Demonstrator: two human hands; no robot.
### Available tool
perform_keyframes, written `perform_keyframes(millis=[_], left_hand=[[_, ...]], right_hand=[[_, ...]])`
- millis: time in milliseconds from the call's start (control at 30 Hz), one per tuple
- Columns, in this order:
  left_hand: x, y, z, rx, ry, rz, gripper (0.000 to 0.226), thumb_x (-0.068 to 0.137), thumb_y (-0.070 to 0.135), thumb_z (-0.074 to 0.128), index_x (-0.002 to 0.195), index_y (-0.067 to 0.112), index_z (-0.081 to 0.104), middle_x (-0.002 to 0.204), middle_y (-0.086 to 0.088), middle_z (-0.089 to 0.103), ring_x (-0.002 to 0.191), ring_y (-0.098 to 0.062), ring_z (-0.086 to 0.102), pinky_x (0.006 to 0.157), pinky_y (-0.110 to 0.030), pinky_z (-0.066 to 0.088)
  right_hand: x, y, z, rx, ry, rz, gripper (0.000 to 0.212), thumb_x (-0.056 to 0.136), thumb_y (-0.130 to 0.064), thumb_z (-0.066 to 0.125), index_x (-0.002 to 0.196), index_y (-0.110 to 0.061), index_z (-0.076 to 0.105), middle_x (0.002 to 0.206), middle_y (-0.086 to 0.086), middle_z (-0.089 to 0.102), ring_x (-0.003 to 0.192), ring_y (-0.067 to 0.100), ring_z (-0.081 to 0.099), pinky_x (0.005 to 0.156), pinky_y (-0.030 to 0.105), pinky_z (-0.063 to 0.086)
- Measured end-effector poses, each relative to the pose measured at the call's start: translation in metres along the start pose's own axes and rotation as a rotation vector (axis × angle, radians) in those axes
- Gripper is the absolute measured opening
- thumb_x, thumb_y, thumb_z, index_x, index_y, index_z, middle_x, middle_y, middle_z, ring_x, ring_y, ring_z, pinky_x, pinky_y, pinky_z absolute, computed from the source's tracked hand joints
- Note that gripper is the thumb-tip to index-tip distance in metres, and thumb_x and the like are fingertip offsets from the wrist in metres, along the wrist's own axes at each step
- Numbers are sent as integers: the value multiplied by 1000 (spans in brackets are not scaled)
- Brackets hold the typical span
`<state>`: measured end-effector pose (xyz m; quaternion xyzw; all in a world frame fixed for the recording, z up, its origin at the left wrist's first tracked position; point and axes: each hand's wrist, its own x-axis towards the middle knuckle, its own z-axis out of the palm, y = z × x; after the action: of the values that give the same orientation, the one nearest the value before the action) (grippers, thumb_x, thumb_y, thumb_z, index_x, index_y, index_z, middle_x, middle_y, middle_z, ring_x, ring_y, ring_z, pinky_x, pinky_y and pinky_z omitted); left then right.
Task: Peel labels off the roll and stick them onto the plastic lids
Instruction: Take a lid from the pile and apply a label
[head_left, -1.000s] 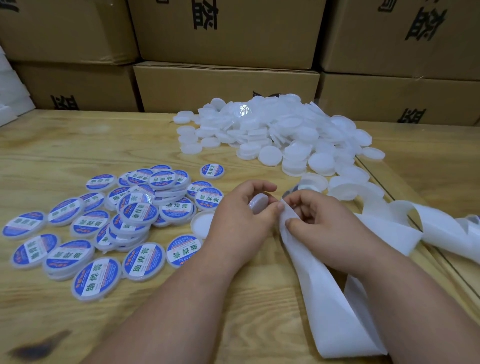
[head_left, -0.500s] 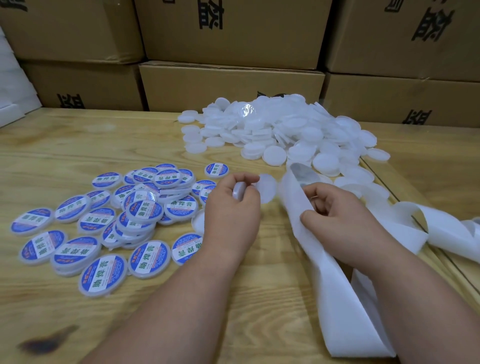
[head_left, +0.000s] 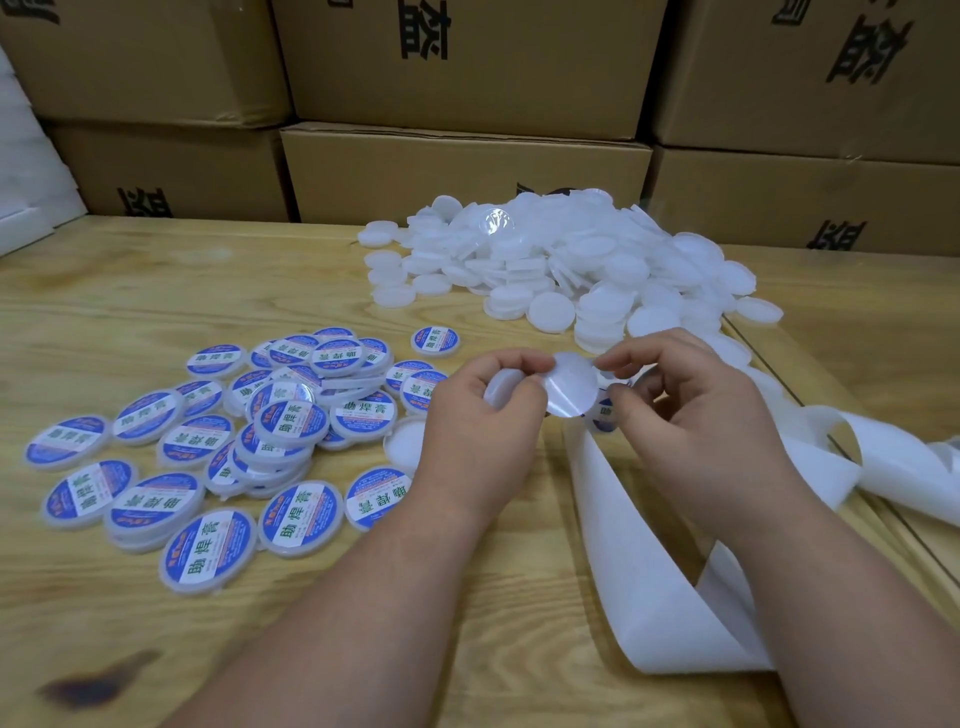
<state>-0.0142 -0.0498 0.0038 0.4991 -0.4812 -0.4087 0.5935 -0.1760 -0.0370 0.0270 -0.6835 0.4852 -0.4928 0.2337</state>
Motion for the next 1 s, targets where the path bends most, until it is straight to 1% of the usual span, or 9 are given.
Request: perform_keyframes(millis=[67, 167, 300, 567, 667, 767, 833, 900, 1000], left_hand=[[-1, 1, 0, -5, -23, -9, 22, 75, 28, 60, 84, 41, 76, 91, 19, 75, 77, -5, 66, 74, -29, 59], [-2, 2, 0, -40, -49, -24, 22, 75, 26, 60, 84, 38, 76, 83, 17, 75, 65, -2, 64, 65, -27, 57], [-3, 4, -1, -123, -77, -47, 23, 75, 22, 59, 82, 33, 78, 79, 13, 75, 63, -4, 65, 58, -18, 52], [0, 5, -2, -270, -137, -110, 22, 77, 22, 57, 86, 19, 77, 83, -2, 75, 65, -15, 66, 57, -23, 53], [0, 6, -2, -359, -183, -124, 25, 80, 27, 55, 86, 15, 76, 76, -6, 69, 65, -20, 63, 54, -26, 50], [-2, 9, -2, -573, -257, -191, 37, 91, 32, 41, 111, 12, 65, 76, -14, 64, 63, -27, 60, 50, -28, 44], [-3, 10, -3, -668, -270, -217, 38, 98, 24, 29, 123, 14, 55, 79, -20, 65, 63, -30, 61, 51, -30, 42], [-2, 12, -3, -697, -259, -221, 35, 101, 17, 27, 123, 14, 54, 84, -20, 71, 70, -33, 67, 53, -30, 45], [2, 13, -2, -745, -249, -245, 30, 106, 15, 32, 116, 13, 61, 94, -14, 73, 88, -33, 71, 59, -34, 54]], right_hand=[[0, -1, 1, -11, 5, -19, 39, 87, 0, 68, 86, -39, 71, 97, -13, 61, 71, 12, 60, 64, 11, 44], [1, 0, 0, -12, 23, -31, 35, 84, -3, 72, 85, -38, 71, 94, -15, 60, 67, 10, 59, 63, 10, 43], [1, 0, 1, -40, 27, -39, 32, 83, -6, 75, 84, -38, 70, 95, -14, 59, 65, 9, 58, 61, 9, 43], [1, 1, 1, -49, 36, -70, 25, 82, -12, 81, 78, -34, 69, 91, -13, 60, 63, 9, 56, 60, 10, 41], [0, -2, 0, -37, 36, -95, 24, 82, -13, 79, 75, -33, 68, 90, -11, 62, 66, 12, 58, 60, 13, 42], [0, -6, 0, 64, 69, -82, 13, 78, -21, 75, 74, -31, 68, 83, -5, 64, 65, 11, 57, 58, 20, 45], [1, -9, -1, 187, 110, -10, 8, 77, -25, 75, 75, -31, 71, 73, 5, 64, 59, 6, 54, 55, 18, 46], [3, -10, -2, 303, 126, 75, 7, 76, -26, 75, 72, -31, 73, 64, 2, 64, 53, 5, 55, 53, 16, 46], [5, -9, -5, 431, 49, 180, 7, 77, -27, 74, 71, -26, 73, 61, -9, 62, 49, 10, 49, 56, 27, 45]])
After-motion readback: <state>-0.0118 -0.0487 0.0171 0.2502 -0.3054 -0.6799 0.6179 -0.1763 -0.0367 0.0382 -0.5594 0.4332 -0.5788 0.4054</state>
